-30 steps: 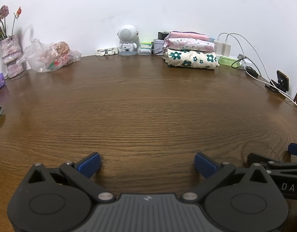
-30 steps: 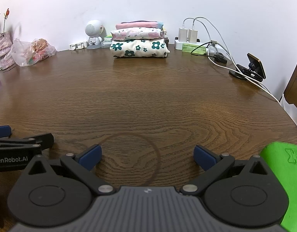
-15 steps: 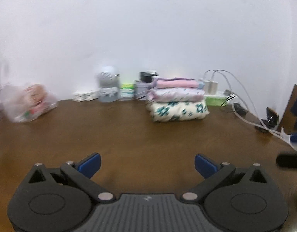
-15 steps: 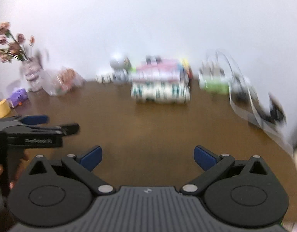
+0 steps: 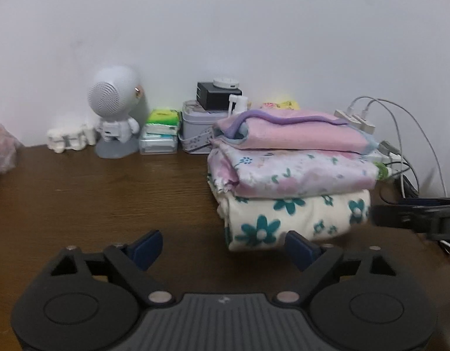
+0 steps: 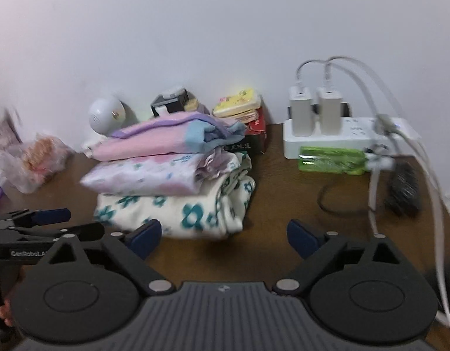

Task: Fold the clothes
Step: 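Reach both grippers to the clothes stack and grasp the cream floral shirt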

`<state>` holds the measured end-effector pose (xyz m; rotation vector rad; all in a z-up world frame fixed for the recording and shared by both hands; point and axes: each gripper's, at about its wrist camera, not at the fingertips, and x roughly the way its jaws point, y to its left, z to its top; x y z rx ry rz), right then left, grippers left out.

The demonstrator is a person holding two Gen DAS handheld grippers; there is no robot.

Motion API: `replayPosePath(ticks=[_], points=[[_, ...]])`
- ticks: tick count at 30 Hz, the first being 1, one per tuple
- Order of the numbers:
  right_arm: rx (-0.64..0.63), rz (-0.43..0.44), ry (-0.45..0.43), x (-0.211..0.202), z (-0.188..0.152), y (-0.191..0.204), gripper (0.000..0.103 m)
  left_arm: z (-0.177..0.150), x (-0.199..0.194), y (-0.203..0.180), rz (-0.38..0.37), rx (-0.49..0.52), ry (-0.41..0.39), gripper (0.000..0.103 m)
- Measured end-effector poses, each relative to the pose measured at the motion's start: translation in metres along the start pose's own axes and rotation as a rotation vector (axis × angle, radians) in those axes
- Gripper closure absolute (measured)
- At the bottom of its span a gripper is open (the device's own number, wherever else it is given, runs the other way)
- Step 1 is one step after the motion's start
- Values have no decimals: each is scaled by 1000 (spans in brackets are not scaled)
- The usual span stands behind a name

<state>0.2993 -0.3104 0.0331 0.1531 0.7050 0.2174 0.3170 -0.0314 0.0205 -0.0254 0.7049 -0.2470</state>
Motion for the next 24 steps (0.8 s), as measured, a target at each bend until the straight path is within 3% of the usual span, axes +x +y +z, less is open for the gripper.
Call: replayPosePath(ticks=[1,2,3,4,6,8,12,17,19,21,22,24], points=[[-6,0,18,14,3,0,12,1,5,1,-18,-9,2,31],[2,13,27,22,6,-1,24,3,9,3,-44,-28,7,52],[16,32,30,29,8,-2,31,4,12,6,-77,-56,15,67],[30,51,34,35,11,-3,46,6,15,9,-110,-83,23,88],[36,76,33,24,10,2,69,7,15,13,-131,-124,16,95],[38,97,32,9,10,10,86,6,1,13,-122,-105,-16,98],[41,139,28,-22,8,24,90,5,-82,5,-201,-59,-128,99],[-27,170,-60,-122,6,70,95,6,-194,-7,-317,-3,-275,103],[-87,171,-97,-164,1,93,103,4,-246,-17,-320,50,-349,103],[-147,172,-133,-206,-4,116,103,-5,-289,-24,-301,98,-394,102],[-177,173,-152,-227,-6,128,103,-19,-297,-21,-280,106,-375,99],[-237,174,-189,-269,-11,150,103,-48,-311,-16,-237,120,-336,84]])
